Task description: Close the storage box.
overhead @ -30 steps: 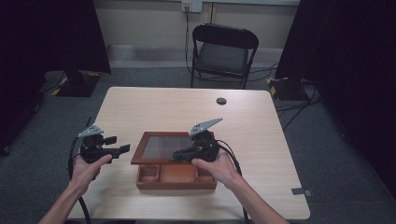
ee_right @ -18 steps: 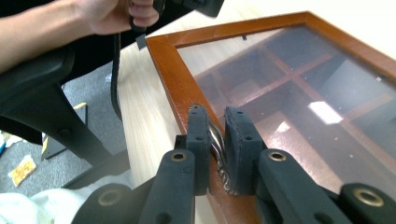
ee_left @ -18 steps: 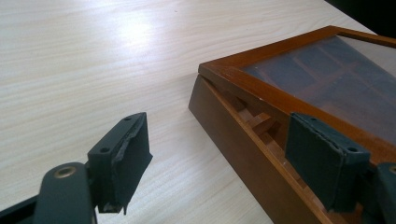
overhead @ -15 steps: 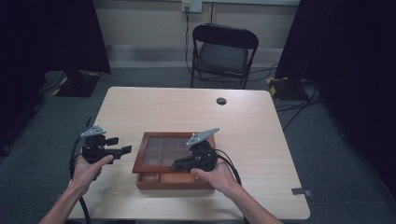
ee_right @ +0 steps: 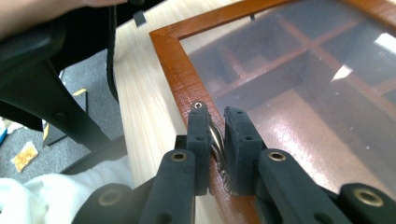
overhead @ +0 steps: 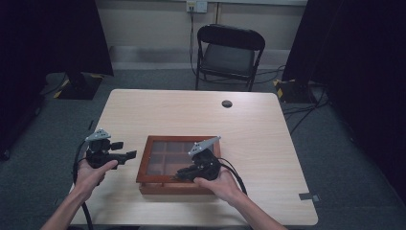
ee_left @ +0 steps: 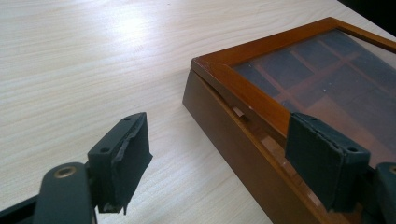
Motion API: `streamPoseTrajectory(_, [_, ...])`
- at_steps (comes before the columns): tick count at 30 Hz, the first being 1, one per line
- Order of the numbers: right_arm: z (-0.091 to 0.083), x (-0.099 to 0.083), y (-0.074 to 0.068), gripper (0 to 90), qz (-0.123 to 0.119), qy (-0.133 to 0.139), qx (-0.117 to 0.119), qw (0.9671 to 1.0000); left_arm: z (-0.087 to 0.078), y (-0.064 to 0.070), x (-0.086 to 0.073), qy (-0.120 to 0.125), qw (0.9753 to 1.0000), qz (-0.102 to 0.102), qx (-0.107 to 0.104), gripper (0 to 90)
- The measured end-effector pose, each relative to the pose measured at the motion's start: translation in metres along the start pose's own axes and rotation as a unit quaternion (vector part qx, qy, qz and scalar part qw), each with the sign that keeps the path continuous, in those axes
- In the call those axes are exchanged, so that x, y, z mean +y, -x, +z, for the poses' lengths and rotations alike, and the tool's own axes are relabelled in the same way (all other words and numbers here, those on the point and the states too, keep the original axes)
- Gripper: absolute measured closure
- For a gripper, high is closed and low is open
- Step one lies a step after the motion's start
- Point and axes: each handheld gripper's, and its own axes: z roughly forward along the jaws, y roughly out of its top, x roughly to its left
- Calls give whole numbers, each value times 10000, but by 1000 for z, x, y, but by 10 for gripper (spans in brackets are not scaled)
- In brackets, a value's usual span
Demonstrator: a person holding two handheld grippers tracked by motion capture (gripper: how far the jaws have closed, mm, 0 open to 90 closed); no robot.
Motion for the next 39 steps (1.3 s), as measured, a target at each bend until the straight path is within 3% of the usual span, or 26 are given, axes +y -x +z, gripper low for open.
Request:
streamPoseTrajectory(22, [19,-16,5,812,148,-304,4,9994,3,3,-1,-92,9999,58,-62,218])
streamPoseTrajectory(25, [20,-17,6,812,143,-265,21,9995,3,3,-1,-102,9999,75,-70,218])
streamPoseTrajectory(28, [19,-20,6,810,220,-154,22,9996,4,5,-1,-47,9998,-37,-194,218])
streamPoseTrajectory(35, [19,-22,6,802,296,-101,9,9995,5,9,1,-90,9998,106,-151,216])
streamPoseTrajectory(36, [17,-22,7,744,333,-39,-22,9994,5,10,1,-91,9998,104,-127,216])
streamPoseTrajectory(39, [7,-21,9,681,456,174,-172,9987,7,8,1,-147,9998,120,-93,213])
